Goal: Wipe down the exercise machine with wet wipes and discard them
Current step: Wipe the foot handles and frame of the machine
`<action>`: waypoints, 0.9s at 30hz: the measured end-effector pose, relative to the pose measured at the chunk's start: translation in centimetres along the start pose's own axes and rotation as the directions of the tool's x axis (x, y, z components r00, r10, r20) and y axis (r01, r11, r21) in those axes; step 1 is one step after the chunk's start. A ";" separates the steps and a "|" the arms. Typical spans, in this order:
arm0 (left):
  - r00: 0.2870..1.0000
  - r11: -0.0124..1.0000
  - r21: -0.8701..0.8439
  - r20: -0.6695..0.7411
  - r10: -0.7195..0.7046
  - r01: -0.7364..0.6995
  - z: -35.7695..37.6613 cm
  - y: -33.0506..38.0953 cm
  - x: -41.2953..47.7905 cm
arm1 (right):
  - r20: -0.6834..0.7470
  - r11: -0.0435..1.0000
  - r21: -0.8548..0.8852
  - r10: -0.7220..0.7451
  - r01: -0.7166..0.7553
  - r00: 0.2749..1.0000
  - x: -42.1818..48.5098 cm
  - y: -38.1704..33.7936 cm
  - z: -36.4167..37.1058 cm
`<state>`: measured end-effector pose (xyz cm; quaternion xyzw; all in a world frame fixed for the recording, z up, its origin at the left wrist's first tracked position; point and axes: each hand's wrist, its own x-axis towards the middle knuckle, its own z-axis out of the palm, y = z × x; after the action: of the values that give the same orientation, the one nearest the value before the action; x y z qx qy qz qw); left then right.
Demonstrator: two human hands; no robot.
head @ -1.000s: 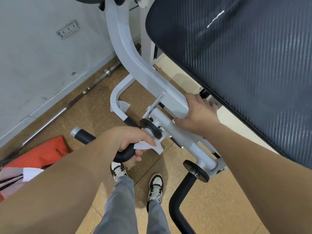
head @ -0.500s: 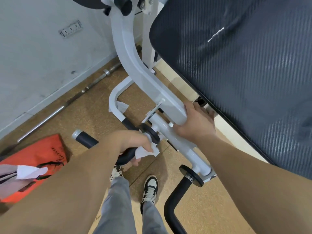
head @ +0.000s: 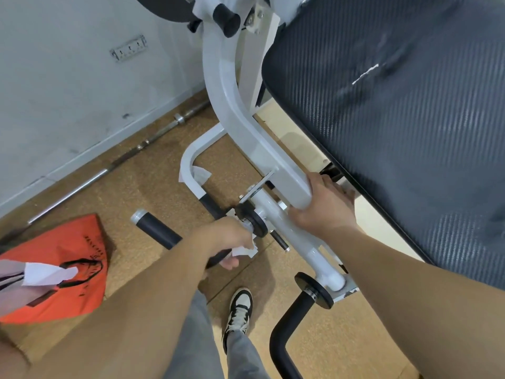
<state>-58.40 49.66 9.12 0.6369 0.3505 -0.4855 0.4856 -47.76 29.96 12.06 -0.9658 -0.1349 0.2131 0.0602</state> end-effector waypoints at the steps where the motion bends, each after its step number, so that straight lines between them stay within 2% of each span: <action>1: 0.992 0.995 -0.086 0.126 -0.031 0.042 -0.6 0.3 -0.1 | -0.001 1.000 -0.004 -0.002 0.002 1.000 0.1 0.0 0.0; 2: 0.982 0.992 -0.116 0.185 -0.034 0.057 -1.0 0.5 -0.1 | 0.000 1.000 -0.003 -0.003 0.003 1.000 0.1 0.0 0.1; 3: 0.984 0.993 -0.106 0.177 -0.037 0.056 -1.0 0.6 0.1 | -0.001 1.000 0.001 -0.004 0.004 1.000 0.1 0.0 0.2; 4: 0.995 0.998 -0.051 0.097 -0.027 0.032 -0.5 0.6 0.5 | -0.006 1.000 0.003 -0.006 0.006 1.000 0.1 0.2 0.2; 5: 0.999 0.997 0.074 -0.050 0.018 -0.014 0.2 0.4 0.8 | -0.012 1.000 0.002 -0.007 0.007 1.000 0.1 0.2 0.3; 6: 0.969 0.961 0.273 -0.218 0.113 -0.051 1.1 0.0 0.8 | -0.009 1.000 -0.001 -0.006 0.006 1.000 0.1 0.3 0.2; 7: 0.899 0.869 0.494 -0.360 0.248 -0.041 2.2 -0.6 0.4 | 0.003 1.000 -0.003 -0.004 0.004 1.000 0.1 0.2 0.0; 8: 0.819 0.744 0.668 -0.430 0.381 0.005 3.2 -1.6 -0.4 | 0.011 1.000 -0.004 -0.006 0.006 1.000 0.0 0.1 0.0; 9: 0.771 0.644 0.763 -0.442 0.459 0.055 3.9 -2.4 -1.0 | 0.009 1.000 0.002 -0.007 0.007 1.000 -0.1 0.1 0.0; 10: 0.753 0.578 0.811 -0.434 0.495 0.087 4.3 -3.0 -1.4 | 0.001 1.000 0.008 -0.005 0.005 1.000 -0.1 0.1 0.1; 13: 0.796 0.448 0.886 -0.358 0.488 0.124 3.4 -3.3 -0.6 | -0.003 1.000 0.012 -0.012 0.012 1.000 -0.1 0.2 0.3; 14: 0.815 0.450 0.889 -0.324 0.480 0.088 2.9 -3.2 -0.4 | 0.002 1.000 0.012 -0.014 0.014 1.000 -0.1 0.2 0.2; 15: 0.845 0.500 0.865 -0.292 0.449 0.034 2.3 -2.9 -0.3 | 0.004 1.000 0.010 -0.013 0.013 1.000 -0.1 0.1 0.2; 17: 0.922 0.700 0.707 -0.200 0.331 -0.098 0.9 -2.1 -0.5 | 0.003 1.000 0.007 -0.007 0.007 1.000 -0.1 0.3 0.2; 18: 0.967 0.827 0.550 -0.126 0.222 -0.118 0.3 -1.5 -0.9 | -0.001 1.000 0.007 -0.008 0.008 1.000 0.0 0.3 0.3; 19: 0.991 0.918 0.385 -0.051 0.124 -0.095 0.0 -1.0 -1.1 | -0.009 1.000 0.008 -0.011 0.012 1.000 0.0 0.4 0.4; 20: 0.998 0.953 0.298 -0.009 0.064 -0.059 -0.1 -0.4 -1.0 | -0.016 1.000 0.015 -0.015 0.015 1.000 0.0 0.5 0.5; 21: 0.998 0.948 0.315 -0.041 0.049 -0.034 0.1 -0.1 -0.8 | -0.020 1.000 0.021 -0.017 0.018 1.000 0.0 0.5 0.6; 22: 0.986 0.907 0.420 -0.139 0.087 -0.021 0.6 -0.1 -0.7 | -0.018 1.000 0.024 -0.018 0.018 1.000 0.1 0.5 0.6; 24: 0.877 0.688 0.723 -0.368 0.308 0.062 2.4 -1.5 -1.1 | 0.006 1.000 0.016 -0.012 0.011 1.000 0.1 0.4 0.5; 26: 0.772 0.451 0.882 -0.381 0.509 0.137 4.0 -4.4 -2.6 | 0.015 1.000 0.010 -0.009 0.009 1.000 -0.1 0.2 0.4; 27: 0.740 0.373 0.915 -0.359 0.569 0.156 4.3 -5.8 -3.0 | 0.008 1.000 0.011 -0.010 0.010 1.000 -0.1 0.2 0.4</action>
<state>-65.77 47.27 10.19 0.9564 0.0776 -0.2801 -0.0287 -48.02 29.79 11.74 -0.9640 -0.1388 0.2172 0.0660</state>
